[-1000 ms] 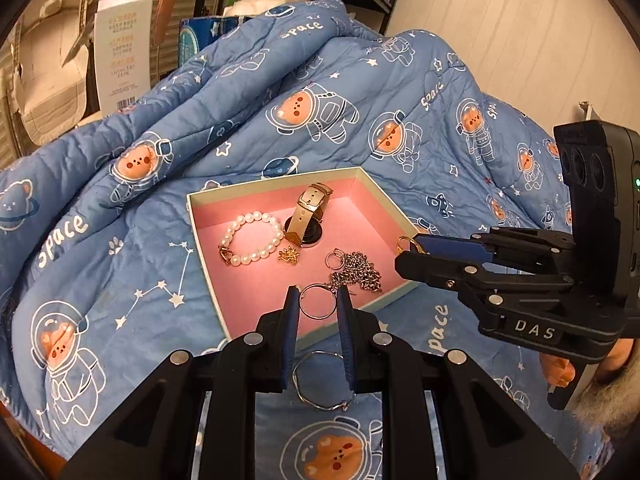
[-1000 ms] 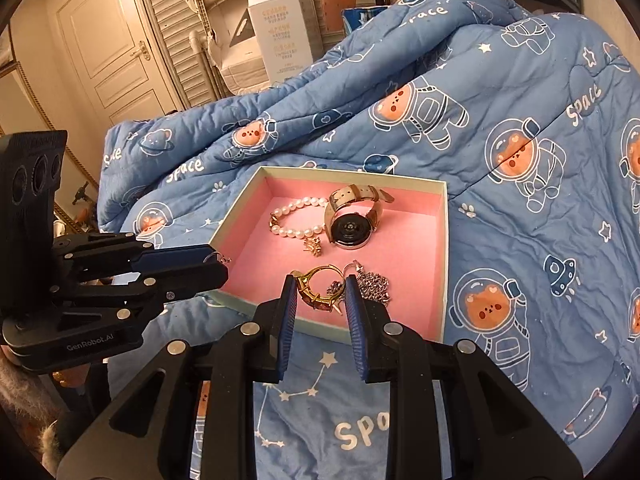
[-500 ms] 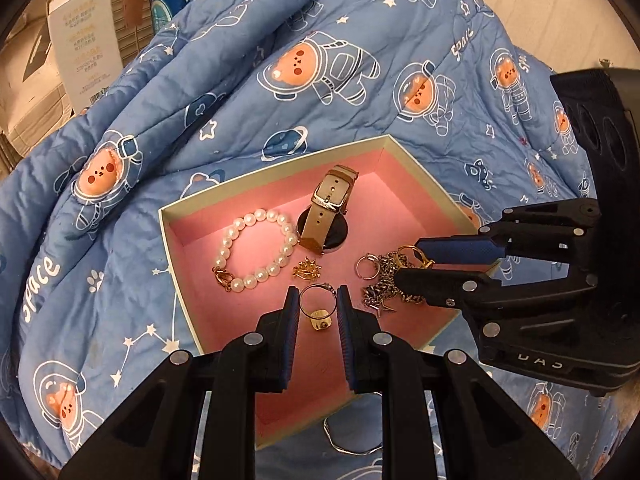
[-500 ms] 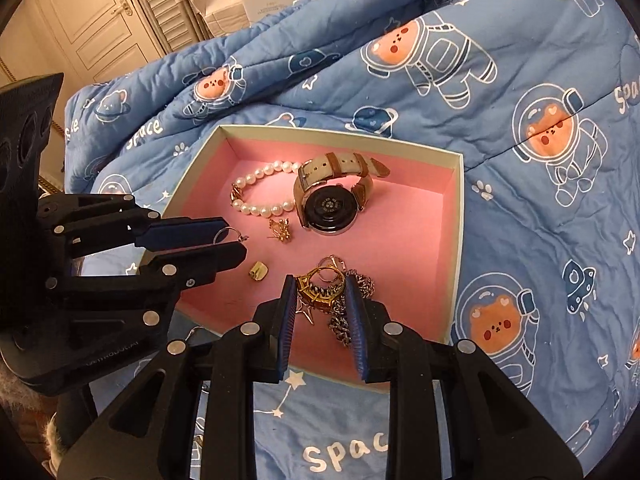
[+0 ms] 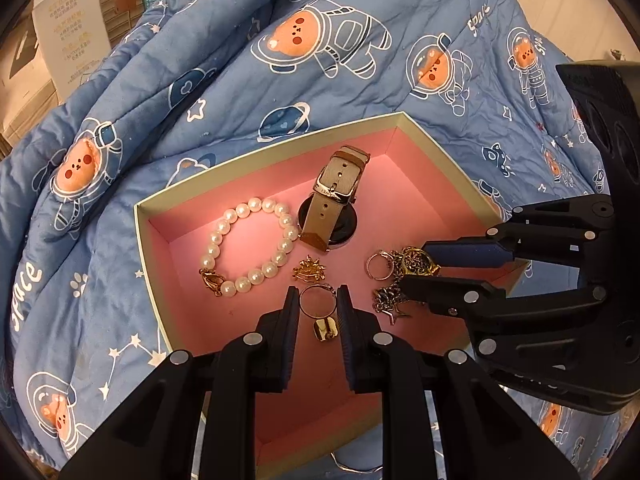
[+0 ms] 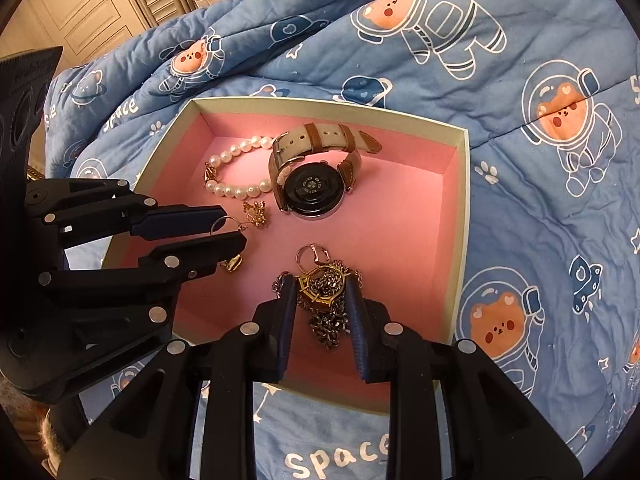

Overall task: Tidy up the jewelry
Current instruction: 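Open both tools to drop the ring and earring into the box, then move both tools back toward the silver bangle and small charm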

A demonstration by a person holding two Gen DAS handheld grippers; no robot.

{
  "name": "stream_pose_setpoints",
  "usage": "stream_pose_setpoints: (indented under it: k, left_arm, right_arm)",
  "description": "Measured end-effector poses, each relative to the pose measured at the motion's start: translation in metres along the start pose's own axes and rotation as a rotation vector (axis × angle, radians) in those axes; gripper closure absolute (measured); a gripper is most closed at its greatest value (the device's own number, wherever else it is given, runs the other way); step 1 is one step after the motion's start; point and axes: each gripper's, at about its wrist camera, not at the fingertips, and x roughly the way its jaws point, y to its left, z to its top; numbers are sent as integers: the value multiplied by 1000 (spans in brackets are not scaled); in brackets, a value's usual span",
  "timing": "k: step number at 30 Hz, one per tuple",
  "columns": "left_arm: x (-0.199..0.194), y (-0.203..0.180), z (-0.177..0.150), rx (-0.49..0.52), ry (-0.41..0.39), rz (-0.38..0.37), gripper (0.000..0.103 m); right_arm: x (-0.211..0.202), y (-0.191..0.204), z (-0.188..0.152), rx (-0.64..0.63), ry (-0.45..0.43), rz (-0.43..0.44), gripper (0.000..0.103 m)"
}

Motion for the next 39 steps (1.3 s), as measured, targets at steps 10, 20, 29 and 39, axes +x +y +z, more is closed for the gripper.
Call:
stream_pose_setpoints:
  k: [10, 20, 29, 39]
  left_arm:
    - [-25, 13, 3, -73, -100, 0, 48]
    - [-74, 24, -31, -227, -268, -98, 8]
    - [-81, 33, -105, -297, -291, -75, 7]
    - [-85, 20, -165, -245, -272, 47, 7]
  right_arm:
    - [-27, -6, -4, -8, -106, 17, 52]
    - [-78, 10, -43, -21, -312, 19, 29]
    - [-75, 40, -106, -35, -331, 4, 29]
    - [-56, 73, -159, -12, -306, 52, 38]
